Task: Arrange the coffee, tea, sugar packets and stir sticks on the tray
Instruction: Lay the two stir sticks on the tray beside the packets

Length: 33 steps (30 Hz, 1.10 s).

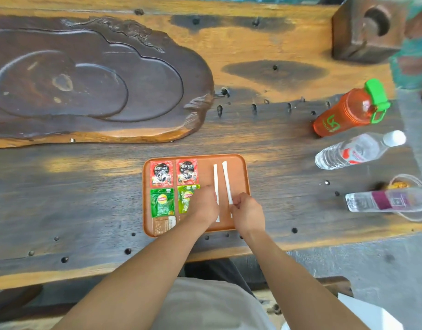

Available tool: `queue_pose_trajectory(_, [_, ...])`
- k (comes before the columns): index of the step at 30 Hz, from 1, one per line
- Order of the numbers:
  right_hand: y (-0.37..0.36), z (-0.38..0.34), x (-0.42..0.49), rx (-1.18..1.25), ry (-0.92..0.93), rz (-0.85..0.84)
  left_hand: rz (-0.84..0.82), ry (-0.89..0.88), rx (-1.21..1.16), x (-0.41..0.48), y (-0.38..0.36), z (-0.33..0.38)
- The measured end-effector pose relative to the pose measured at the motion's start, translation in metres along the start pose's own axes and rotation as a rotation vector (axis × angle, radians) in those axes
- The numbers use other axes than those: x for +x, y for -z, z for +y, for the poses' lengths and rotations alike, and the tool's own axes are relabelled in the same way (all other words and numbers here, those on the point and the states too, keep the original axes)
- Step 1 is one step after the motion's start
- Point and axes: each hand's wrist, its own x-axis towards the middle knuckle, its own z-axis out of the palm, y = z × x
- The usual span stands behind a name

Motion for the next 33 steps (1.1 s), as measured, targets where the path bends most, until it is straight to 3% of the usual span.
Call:
queue_pose_trajectory(8, [0.006, 0.014, 0.003, -0.136, 0.206, 0.062, 0.004, -0.026, 0.170, -0.005, 0.005, 0.005])
queue_pose_trajectory(11, [0.014, 0.021, 0.012, -0.267, 0.444, 0.139, 0.141, -0.252, 0.254, -0.006, 0.009, -0.003])
queue_pose_trajectory(13, [0.021, 0.023, 0.018, -0.349, 0.554, 0.104, 0.220, -0.442, 0.344, -0.003, 0.008, -0.014])
queue_pose_trajectory(17, [0.030, 0.022, 0.031, -0.488, 0.690, -0.060, 0.099, -0.561, 0.530, 0.003, 0.008, -0.030])
queue_pose_trajectory(23, [0.033, 0.022, 0.044, -0.689, 0.694, -0.158, 0.045, -0.545, 0.649, 0.007, 0.004, -0.041])
queue_pose_trajectory(33, [0.035, 0.022, 0.040, -0.664, 0.674, -0.155, 0.062, -0.513, 0.577, 0.002, 0.001, -0.044])
